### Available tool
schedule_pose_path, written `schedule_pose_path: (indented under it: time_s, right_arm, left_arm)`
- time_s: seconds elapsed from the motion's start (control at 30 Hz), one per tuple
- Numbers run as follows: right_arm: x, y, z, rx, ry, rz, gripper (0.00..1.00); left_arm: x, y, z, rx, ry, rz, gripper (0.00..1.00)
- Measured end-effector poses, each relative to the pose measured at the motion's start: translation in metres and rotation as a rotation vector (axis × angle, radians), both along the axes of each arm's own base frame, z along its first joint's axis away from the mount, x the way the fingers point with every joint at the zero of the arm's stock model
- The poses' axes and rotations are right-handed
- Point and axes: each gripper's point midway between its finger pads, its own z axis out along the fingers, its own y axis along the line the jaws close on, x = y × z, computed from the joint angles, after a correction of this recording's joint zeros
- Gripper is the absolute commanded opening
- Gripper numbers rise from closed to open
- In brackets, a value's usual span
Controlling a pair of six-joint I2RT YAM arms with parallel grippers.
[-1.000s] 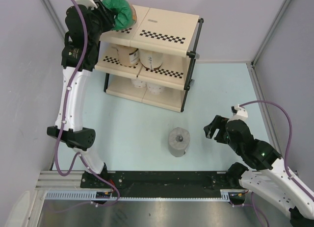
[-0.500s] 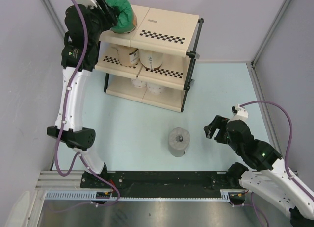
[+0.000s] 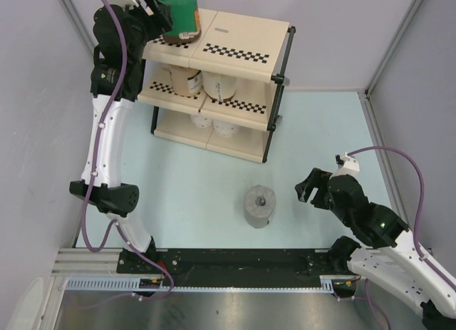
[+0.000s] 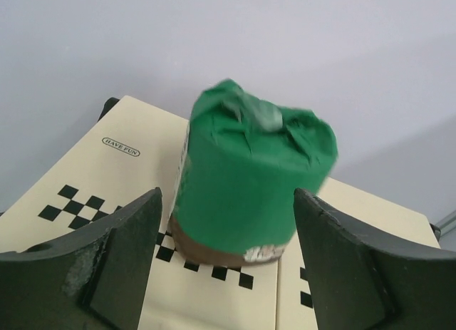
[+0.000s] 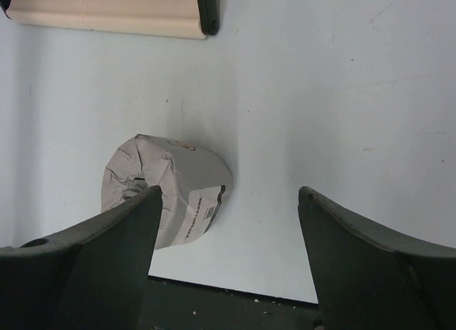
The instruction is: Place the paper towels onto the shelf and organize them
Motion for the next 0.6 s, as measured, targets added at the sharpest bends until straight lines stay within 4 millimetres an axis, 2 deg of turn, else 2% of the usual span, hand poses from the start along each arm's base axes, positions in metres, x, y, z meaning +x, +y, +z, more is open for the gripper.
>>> schedule_pose_path:
  time_s: [0.2, 0.4, 0.5, 0.6]
  right_arm:
    - [0.000, 0.001, 0.000, 0.002, 0.001, 0.001, 0.82]
    - [0.000, 0.000, 0.000, 0.002, 0.001, -0.001, 0.82]
    - [0.000, 0.000, 0.000, 0.002, -0.001, -0.003, 0.81]
    - [0.000, -0.002, 0.002, 0.009, -0.007, -0.011, 0.80]
  left_arm:
    - [0.006, -0.002, -0.001, -0.016, -0.007, -0.013, 0.80]
    - [-0.001, -0.008, -0.002, -0.027, -0.009, -0.050, 0.82]
    - [-0.019, -0.011, -0.013, -0.036, 0.020, -0.087, 0.86]
    - [-0.053, -0.012, -0.028, -0.062, 0.054, -0.129, 0.87]
